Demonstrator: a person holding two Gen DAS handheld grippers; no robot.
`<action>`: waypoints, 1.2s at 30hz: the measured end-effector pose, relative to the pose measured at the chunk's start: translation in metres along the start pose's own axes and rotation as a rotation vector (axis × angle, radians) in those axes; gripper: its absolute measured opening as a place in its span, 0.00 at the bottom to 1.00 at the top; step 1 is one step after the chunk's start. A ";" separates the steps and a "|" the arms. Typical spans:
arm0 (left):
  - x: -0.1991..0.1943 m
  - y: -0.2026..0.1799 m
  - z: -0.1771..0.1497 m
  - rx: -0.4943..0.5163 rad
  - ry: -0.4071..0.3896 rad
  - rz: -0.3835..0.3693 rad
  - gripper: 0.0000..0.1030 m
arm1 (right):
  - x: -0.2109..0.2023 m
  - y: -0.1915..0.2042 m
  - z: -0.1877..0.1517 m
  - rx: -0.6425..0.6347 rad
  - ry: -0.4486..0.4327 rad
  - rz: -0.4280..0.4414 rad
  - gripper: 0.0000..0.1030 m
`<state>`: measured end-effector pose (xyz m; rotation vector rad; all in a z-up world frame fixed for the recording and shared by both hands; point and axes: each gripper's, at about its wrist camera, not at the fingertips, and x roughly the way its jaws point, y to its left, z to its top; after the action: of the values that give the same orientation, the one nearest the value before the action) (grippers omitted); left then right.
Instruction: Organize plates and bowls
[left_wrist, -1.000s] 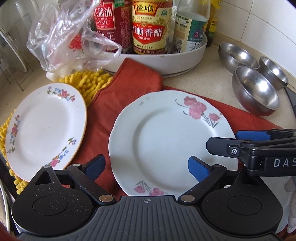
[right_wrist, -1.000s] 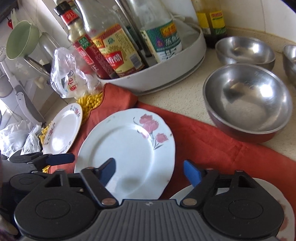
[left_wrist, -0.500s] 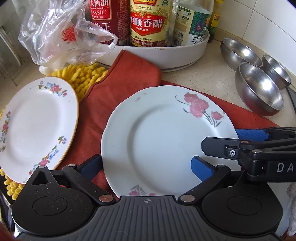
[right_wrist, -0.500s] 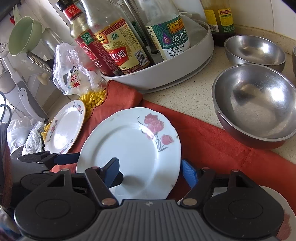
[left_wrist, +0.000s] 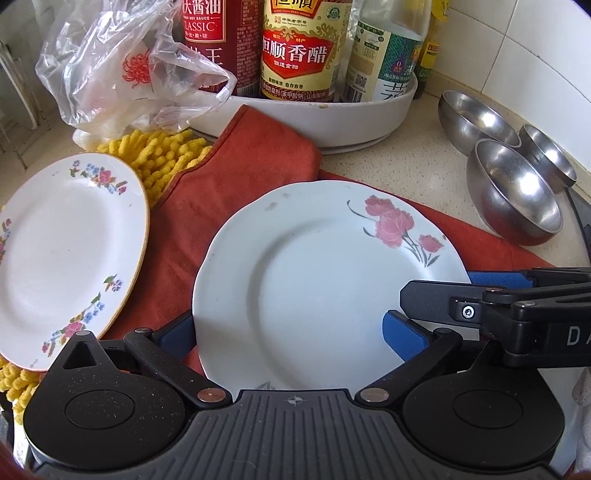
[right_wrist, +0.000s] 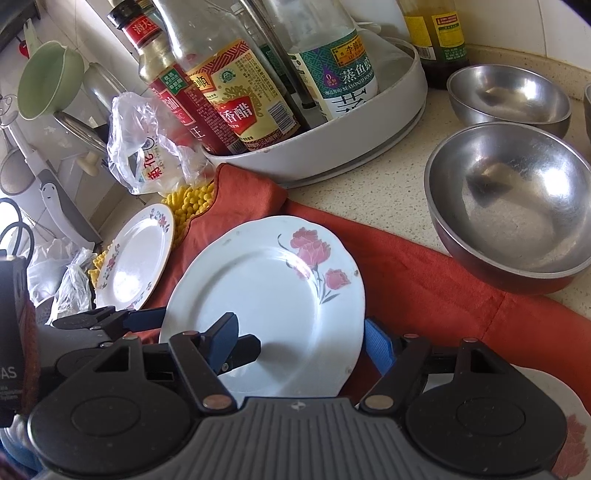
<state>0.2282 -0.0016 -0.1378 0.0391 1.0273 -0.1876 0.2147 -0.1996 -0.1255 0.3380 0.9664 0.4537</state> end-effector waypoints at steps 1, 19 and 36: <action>0.000 0.000 -0.001 -0.009 -0.004 0.002 1.00 | 0.000 0.000 0.000 0.000 0.000 0.001 0.69; -0.015 -0.012 -0.006 0.078 -0.098 0.071 0.95 | -0.003 0.000 -0.001 -0.003 -0.002 -0.008 0.69; -0.057 -0.012 0.005 0.077 -0.176 0.042 0.91 | -0.043 0.014 0.002 0.035 -0.097 0.024 0.69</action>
<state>0.2014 -0.0060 -0.0857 0.1121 0.8433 -0.1886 0.1924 -0.2101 -0.0873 0.3999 0.8775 0.4389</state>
